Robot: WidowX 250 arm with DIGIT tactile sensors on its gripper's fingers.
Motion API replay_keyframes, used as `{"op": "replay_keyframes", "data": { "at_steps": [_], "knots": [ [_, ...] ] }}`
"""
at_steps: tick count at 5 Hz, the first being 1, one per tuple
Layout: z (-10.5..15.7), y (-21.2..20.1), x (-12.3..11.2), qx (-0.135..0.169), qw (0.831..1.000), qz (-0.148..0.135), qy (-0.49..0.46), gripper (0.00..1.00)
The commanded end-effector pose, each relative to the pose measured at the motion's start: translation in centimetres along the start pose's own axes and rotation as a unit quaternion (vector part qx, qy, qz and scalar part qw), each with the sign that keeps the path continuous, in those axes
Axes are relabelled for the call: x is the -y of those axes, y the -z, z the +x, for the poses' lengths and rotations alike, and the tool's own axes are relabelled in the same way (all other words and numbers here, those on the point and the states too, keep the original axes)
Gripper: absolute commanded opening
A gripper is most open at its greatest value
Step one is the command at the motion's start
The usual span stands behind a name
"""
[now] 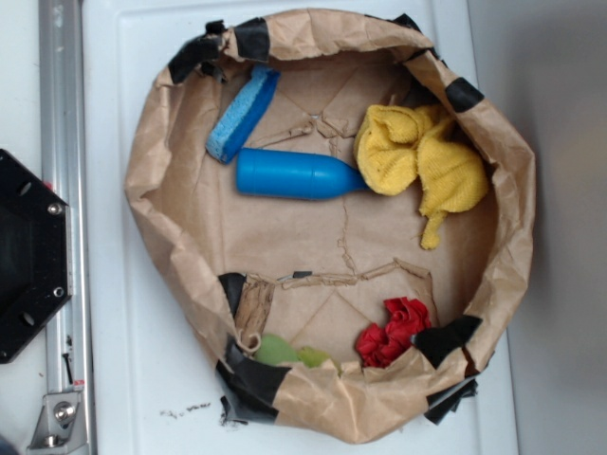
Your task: Grab the blue bottle.
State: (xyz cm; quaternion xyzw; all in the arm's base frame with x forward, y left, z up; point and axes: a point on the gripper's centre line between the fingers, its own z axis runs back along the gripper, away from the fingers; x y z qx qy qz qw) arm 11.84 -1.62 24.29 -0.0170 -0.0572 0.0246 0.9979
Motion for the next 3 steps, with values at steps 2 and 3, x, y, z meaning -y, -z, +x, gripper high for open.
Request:
{"op": "replay_keyframes", "data": {
  "at_steps": [2,3],
  "knots": [
    [3.7,4.5,-2.5,0.006,0.999,0.016,0.027,1.0],
    [7.7,9.0,-4.8,0.071,0.997,-0.009,0.036,1.0]
  ]
}}
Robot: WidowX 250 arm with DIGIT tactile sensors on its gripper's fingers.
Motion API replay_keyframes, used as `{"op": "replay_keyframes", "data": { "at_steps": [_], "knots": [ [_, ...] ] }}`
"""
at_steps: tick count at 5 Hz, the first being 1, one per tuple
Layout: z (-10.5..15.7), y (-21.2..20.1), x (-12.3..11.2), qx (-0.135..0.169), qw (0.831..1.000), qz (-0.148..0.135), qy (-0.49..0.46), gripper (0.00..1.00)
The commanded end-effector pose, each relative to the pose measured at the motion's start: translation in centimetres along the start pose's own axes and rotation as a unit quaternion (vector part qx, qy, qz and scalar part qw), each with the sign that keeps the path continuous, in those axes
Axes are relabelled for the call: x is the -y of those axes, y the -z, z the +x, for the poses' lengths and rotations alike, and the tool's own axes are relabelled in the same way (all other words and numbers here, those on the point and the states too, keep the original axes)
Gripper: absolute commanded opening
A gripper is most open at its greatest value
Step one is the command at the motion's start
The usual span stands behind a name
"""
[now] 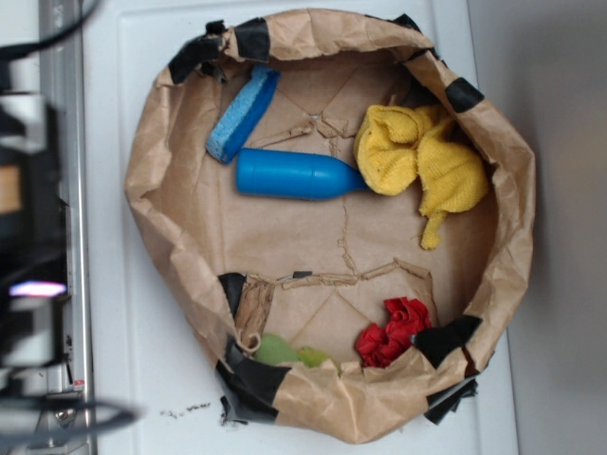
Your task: Grab the blue bottle.
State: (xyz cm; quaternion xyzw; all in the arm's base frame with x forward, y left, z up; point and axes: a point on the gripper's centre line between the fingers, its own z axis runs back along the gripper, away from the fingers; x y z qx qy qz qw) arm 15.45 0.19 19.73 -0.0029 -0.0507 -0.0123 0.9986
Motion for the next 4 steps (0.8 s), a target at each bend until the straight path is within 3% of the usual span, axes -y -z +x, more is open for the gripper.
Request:
{"op": "replay_keyframes", "data": {
  "at_steps": [1,2,3,4],
  "knots": [
    [7.3,8.0,-3.9,0.091,0.995,-0.016,0.036,1.0],
    [9.3,12.1,-3.5,0.082,0.993,-0.019,0.084,1.0],
    [9.4,16.1,-4.0,0.016,0.995,-0.007,0.101,1.0],
    [9.5,18.9,-4.6,-0.014,0.994,0.01,0.11,1.0]
  ]
}}
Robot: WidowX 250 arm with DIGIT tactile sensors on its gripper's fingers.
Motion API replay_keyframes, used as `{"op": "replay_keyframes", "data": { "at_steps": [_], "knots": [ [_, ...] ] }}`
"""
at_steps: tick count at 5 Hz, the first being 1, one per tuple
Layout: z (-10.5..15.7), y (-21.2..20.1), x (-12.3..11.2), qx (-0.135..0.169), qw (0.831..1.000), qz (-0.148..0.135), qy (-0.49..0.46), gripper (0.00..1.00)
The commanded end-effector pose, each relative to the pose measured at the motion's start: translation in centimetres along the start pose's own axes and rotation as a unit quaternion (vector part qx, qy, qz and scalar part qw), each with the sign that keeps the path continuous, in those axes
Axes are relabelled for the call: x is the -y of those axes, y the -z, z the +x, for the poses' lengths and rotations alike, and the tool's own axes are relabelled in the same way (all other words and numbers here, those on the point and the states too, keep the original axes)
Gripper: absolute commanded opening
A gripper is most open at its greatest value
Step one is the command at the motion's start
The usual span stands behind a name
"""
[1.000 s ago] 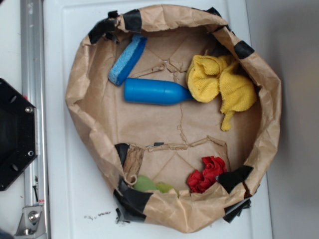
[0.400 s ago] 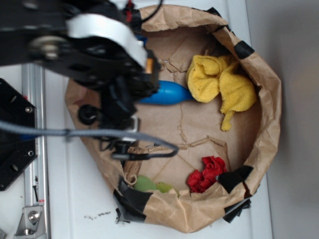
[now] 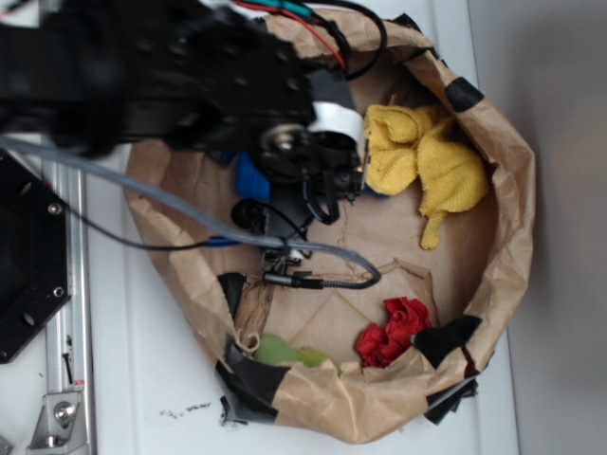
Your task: Grab the blue bottle.
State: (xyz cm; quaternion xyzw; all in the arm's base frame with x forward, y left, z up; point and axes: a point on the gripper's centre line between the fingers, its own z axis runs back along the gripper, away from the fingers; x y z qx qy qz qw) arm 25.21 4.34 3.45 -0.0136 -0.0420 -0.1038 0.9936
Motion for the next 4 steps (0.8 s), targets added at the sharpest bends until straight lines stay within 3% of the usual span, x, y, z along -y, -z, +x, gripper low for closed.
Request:
{"op": "replay_keyframes", "data": {
  "at_steps": [1,2,3,4],
  "knots": [
    [1.6,0.2,-1.3,0.011,0.999,0.046,-0.003,0.0],
    [1.7,-4.9,-1.5,0.04,0.996,0.075,-0.01,0.0],
    [2.1,-9.9,-0.5,0.034,0.998,0.062,0.004,0.0],
    [2.6,-14.6,0.4,-0.007,0.994,0.112,0.005,0.0]
  ]
}}
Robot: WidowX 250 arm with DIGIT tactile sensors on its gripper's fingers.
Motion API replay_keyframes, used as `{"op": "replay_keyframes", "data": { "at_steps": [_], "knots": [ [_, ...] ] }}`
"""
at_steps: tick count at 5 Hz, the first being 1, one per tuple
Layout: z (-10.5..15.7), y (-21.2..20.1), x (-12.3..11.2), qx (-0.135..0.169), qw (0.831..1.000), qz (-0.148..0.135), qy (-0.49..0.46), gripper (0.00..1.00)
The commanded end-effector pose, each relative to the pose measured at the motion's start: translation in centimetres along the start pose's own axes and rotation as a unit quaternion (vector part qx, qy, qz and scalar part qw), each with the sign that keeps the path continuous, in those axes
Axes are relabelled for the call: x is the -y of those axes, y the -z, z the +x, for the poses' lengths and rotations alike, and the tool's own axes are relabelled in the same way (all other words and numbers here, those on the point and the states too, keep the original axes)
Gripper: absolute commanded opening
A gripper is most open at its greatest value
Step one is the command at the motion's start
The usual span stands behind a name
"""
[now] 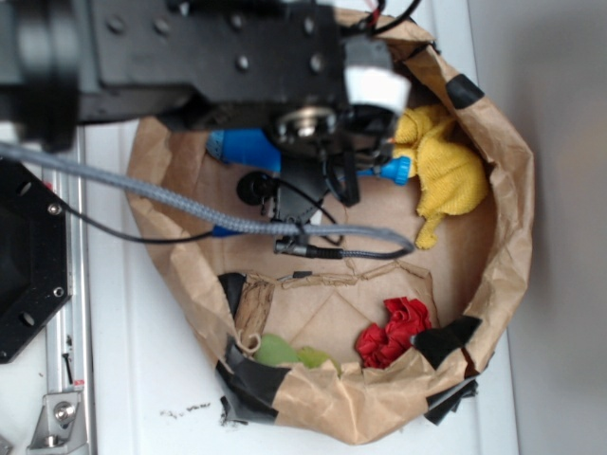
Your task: Grab the blue bottle.
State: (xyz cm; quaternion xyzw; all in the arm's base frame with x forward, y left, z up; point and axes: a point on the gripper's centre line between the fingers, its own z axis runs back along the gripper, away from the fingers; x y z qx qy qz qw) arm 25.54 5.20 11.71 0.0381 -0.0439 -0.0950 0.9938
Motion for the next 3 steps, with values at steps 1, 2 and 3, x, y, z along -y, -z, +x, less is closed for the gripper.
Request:
{"op": "replay_keyframes", "data": {
  "at_steps": [1,2,3],
  "knots": [
    [0.98,-9.23,1.35,0.037,0.996,-0.017,-0.075,0.0],
    [0.5,-9.37,1.55,0.066,0.992,-0.02,-0.107,0.0],
    [0.15,-9.06,1.75,0.024,0.993,-0.042,-0.106,0.0]
  ]
}}
